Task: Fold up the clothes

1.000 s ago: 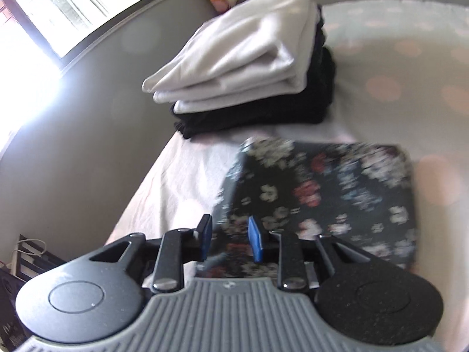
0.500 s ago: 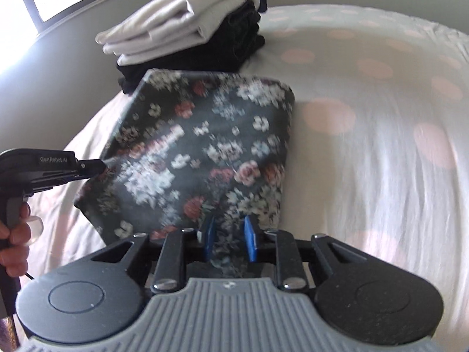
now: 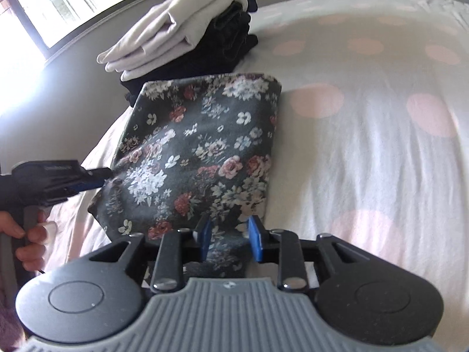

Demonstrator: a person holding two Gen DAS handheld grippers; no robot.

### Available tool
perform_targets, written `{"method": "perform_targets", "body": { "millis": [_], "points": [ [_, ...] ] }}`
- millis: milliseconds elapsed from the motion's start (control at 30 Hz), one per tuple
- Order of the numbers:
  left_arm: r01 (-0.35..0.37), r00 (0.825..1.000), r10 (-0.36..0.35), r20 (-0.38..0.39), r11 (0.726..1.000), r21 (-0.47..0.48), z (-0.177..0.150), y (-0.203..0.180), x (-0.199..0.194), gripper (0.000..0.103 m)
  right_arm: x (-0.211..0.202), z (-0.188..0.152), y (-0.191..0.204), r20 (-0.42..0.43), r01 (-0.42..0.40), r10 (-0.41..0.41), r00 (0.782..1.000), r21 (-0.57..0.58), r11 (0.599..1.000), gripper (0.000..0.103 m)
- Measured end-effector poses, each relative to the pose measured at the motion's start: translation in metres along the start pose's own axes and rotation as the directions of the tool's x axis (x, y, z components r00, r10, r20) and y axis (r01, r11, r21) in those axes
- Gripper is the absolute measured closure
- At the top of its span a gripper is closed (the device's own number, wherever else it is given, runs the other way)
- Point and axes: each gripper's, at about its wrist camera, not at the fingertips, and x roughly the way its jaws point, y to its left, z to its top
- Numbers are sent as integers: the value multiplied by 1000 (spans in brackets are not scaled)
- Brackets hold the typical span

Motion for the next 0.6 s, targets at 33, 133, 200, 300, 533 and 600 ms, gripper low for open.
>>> {"method": "perform_targets", "body": {
  "millis": [33,133,200,300,533,600],
  "points": [
    [26,1000,-26,8,999,23,4,2,-3,46,-1,2,-3,8,-8,8,1000,7,1000,69],
    [129,992,-128,-15,989,76,17,7,8,32,-2,7,-15,30,-37,36,999,42,998,55],
    [180,983,-177,-49,981,77,25,14,20,26,2,13,-23,35,-60,58,998,86,994,48],
    [229,967,-222,-122,973,43,36,26,47,26,12,24,-34,33,-93,90,995,132,987,48],
    [350,908,-340,-243,937,-3,41,44,95,25,49,50,-53,20,-139,139,990,225,964,37],
    [382,894,-374,-249,924,-16,42,47,101,26,60,53,-58,21,-154,154,988,256,954,37]
  ]
}}
